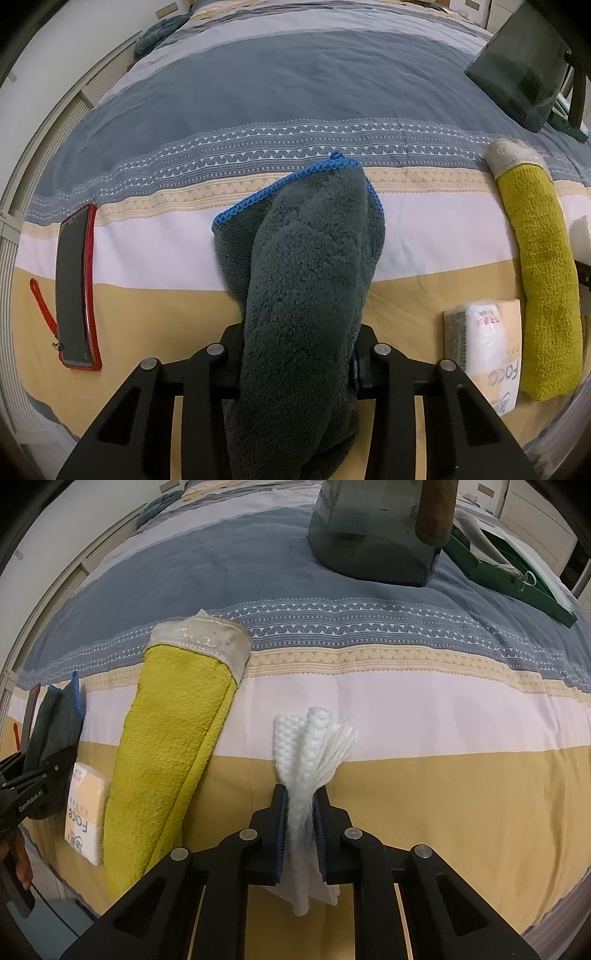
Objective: Organize soft objects
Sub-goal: 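Grasp the dark green towel with the left tool while the right tool grasps the white cloth, then lift the towel and cloth with both tools off the bed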
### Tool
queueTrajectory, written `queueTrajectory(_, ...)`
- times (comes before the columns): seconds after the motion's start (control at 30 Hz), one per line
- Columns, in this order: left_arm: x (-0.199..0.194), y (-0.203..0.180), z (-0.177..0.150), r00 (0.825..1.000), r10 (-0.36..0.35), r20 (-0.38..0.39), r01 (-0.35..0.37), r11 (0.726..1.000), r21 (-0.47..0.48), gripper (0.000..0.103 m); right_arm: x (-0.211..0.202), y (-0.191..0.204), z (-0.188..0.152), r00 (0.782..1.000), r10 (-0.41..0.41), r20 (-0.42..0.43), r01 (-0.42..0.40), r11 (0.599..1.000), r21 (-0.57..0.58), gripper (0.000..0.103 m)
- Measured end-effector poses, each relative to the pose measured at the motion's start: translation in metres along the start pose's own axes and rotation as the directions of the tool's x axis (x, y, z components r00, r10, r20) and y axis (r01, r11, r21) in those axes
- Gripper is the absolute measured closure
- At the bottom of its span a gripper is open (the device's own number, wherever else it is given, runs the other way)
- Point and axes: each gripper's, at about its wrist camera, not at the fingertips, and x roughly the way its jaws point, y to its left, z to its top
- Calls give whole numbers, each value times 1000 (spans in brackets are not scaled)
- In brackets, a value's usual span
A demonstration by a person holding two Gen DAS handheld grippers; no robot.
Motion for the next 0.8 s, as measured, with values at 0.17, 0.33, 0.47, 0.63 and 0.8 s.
queueTrajectory(0.17, -1, -2, 1, 1000, -4, 0, 4, 1000, -13, 70, 0, 4, -1, 1000, -11, 0, 11, 1000, -17, 90)
queueTrajectory(0.33, -1, 1, 1, 1000, -5, 0, 5, 1000, -19, 71, 2, 6, 0, 1000, -18, -5, 18, 999, -33, 91)
queueTrajectory(0.47, -2, 5, 1, 1000, -11, -1, 11, 999, -31, 72, 3, 8, 0, 1000, -25, -9, 25, 999, -42, 91)
queueTrajectory(0.63, -3, 11, 4, 1000, -14, -7, 13, 999, -42, 73, 2, 9, 1, 999, -29, -13, 29, 998, -53, 91)
queueTrajectory(0.8, -2, 15, 8, 1000, -15, -11, 14, 999, -44, 73, 1, 10, 2, 1000, -28, -14, 27, 998, -57, 91)
